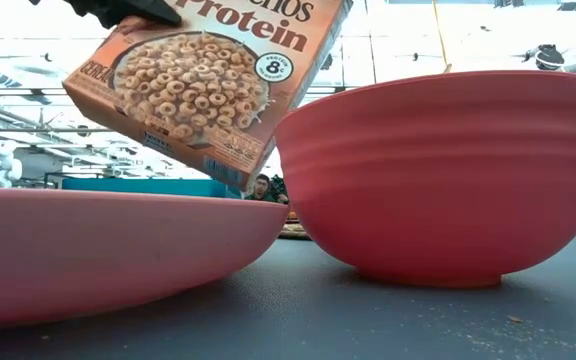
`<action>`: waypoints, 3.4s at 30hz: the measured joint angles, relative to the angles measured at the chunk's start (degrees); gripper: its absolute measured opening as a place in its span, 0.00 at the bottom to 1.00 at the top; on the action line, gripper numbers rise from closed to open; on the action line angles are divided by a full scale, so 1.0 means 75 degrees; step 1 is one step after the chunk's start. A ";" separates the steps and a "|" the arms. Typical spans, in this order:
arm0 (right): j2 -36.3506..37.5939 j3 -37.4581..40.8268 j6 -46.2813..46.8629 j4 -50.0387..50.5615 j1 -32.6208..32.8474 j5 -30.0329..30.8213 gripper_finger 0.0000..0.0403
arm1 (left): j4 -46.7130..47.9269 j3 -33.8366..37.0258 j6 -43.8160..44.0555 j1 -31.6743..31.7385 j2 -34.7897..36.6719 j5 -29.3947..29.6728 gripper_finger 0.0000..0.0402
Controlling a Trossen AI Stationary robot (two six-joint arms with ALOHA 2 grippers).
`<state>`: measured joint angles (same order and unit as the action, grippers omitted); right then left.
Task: Arrange a breakfast setting
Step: Pour the cereal into the pink bowl
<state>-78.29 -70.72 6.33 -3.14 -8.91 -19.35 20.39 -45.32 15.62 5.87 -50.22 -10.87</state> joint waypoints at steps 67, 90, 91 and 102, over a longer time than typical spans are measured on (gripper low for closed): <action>0.2033 -0.0006 -0.1405 -0.0393 -0.0128 0.2045 0.00 | 0.2973 0.0003 -0.0049 0.0015 0.1912 0.0968 0.38; 0.2027 -0.0006 -0.1436 -0.0516 -0.0125 0.2007 0.00 | 0.2063 0.0069 -0.1207 -0.0027 0.1305 0.1673 0.82; 0.2027 -0.0006 -0.1467 -0.0555 -0.0125 0.1998 0.00 | 0.1751 0.0156 -0.1310 -0.0043 0.1324 0.1673 0.82; 0.2027 -0.0006 -0.1549 -0.0760 -0.0122 0.1978 0.00 | -0.4686 0.3120 -0.1352 -0.0041 0.1500 0.1676 0.82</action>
<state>-63.09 -70.76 -5.29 -8.84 -9.82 -4.51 -14.76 -21.92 5.48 5.56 -38.97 1.69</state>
